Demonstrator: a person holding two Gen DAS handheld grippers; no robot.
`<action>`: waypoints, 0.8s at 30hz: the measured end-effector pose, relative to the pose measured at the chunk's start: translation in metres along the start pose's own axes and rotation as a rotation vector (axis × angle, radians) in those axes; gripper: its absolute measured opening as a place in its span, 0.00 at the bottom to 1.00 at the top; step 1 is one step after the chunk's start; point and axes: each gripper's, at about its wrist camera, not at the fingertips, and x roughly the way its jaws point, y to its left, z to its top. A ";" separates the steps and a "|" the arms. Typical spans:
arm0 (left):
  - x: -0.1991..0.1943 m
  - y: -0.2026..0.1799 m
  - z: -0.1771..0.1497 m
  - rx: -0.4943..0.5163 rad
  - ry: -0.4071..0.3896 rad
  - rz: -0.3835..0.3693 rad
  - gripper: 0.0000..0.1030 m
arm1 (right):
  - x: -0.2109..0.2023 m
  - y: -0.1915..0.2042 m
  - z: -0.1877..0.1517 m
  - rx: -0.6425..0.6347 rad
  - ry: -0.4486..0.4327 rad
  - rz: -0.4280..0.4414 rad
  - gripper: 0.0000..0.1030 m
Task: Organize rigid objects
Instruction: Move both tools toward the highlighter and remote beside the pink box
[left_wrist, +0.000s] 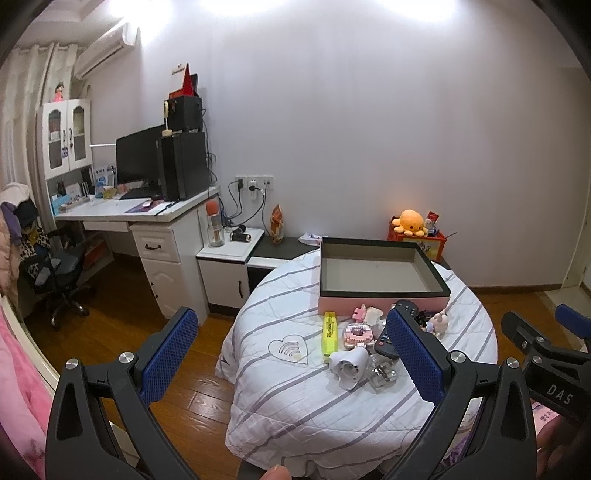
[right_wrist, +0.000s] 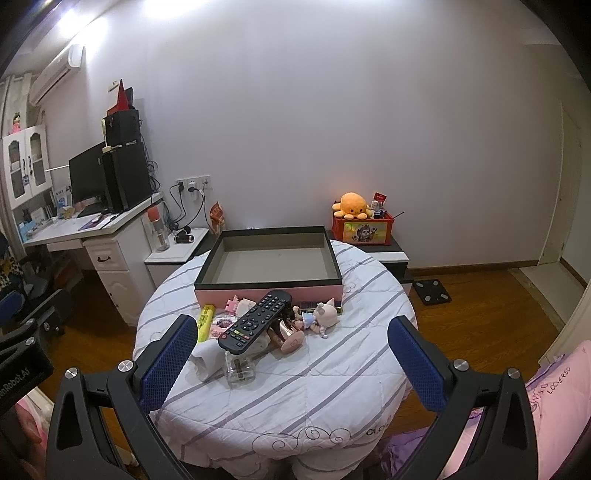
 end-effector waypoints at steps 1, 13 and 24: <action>0.002 0.001 -0.001 -0.003 0.003 -0.001 1.00 | 0.002 0.000 0.000 0.000 0.006 -0.001 1.00; 0.030 0.006 -0.011 0.005 0.011 -0.025 1.00 | 0.032 -0.002 -0.004 0.002 0.057 -0.011 1.00; 0.111 -0.012 -0.043 0.043 0.146 -0.097 1.00 | 0.105 -0.012 -0.019 0.025 0.177 -0.008 1.00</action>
